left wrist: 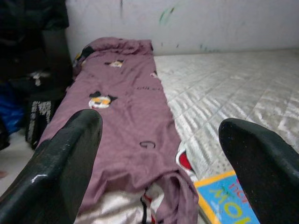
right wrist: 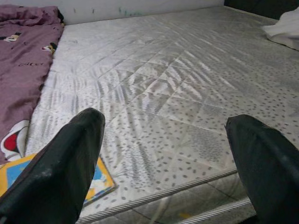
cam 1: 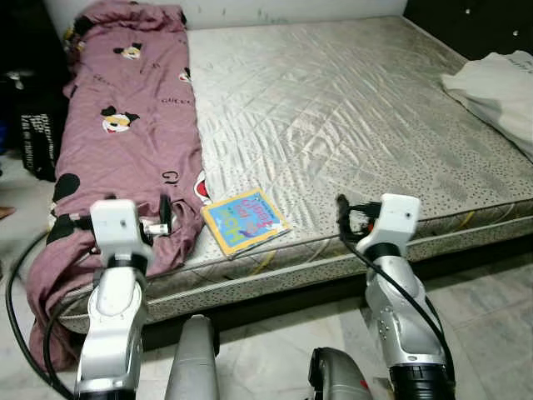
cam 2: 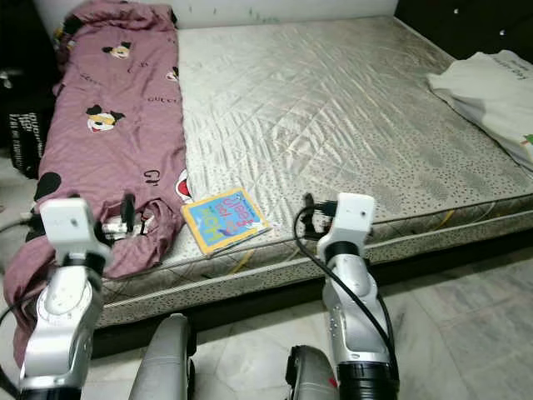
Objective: Clean up the room
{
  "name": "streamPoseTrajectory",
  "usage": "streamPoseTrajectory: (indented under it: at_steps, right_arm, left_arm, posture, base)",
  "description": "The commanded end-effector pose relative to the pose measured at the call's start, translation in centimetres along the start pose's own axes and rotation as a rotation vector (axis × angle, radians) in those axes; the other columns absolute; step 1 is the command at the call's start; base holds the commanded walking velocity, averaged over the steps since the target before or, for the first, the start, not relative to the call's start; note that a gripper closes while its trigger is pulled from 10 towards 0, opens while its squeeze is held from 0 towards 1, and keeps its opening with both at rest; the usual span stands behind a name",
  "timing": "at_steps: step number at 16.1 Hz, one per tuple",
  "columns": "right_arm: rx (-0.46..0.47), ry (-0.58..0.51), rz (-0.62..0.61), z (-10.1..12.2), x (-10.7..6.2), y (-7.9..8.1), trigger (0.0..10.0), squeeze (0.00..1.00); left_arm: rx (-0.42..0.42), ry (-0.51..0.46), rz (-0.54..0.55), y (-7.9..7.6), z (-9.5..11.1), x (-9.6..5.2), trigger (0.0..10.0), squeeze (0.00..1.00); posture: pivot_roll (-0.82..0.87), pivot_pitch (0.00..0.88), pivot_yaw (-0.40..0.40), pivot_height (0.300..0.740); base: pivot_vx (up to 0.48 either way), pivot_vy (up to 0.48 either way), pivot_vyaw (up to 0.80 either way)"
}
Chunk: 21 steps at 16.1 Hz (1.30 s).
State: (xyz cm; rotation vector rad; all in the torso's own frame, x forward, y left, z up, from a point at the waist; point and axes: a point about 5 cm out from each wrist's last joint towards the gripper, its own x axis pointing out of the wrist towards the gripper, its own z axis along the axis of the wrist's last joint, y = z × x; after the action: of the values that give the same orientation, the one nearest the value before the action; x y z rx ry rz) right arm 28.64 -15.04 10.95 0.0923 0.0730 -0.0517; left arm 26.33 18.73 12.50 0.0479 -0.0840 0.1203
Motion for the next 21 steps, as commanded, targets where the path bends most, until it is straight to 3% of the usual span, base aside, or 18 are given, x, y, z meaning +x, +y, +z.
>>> streamPoseTrajectory:
  at_steps: [1,12,21]
  right_arm:
    - [-0.005,-0.001,0.000,0.11,0.05,-0.17,10.0,0.00]
    - [-0.017,0.002,0.013,-0.01,0.06,-0.10,10.0,0.00]
    - [-0.018,0.001,0.027,-0.08,0.13,-0.05,10.0,0.00]
  left_arm:
    - [-0.001,-0.007,-0.003,0.05,0.13,-0.08,10.0,0.00]
    - [-0.014,-0.011,-0.022,-0.36,0.16,0.01,10.0,0.00]
    - [-0.022,-0.008,-0.015,-0.54,0.15,0.34,10.0,0.00]
  posture:
    - [0.04,0.078,-0.002,0.640]
    - [0.03,0.069,-0.007,0.640]
    - [0.03,0.061,-0.009,0.640]
  base:
    - [0.000,0.000,0.00]
    - [0.406,0.000,0.00]
    - [0.000,0.000,0.00]
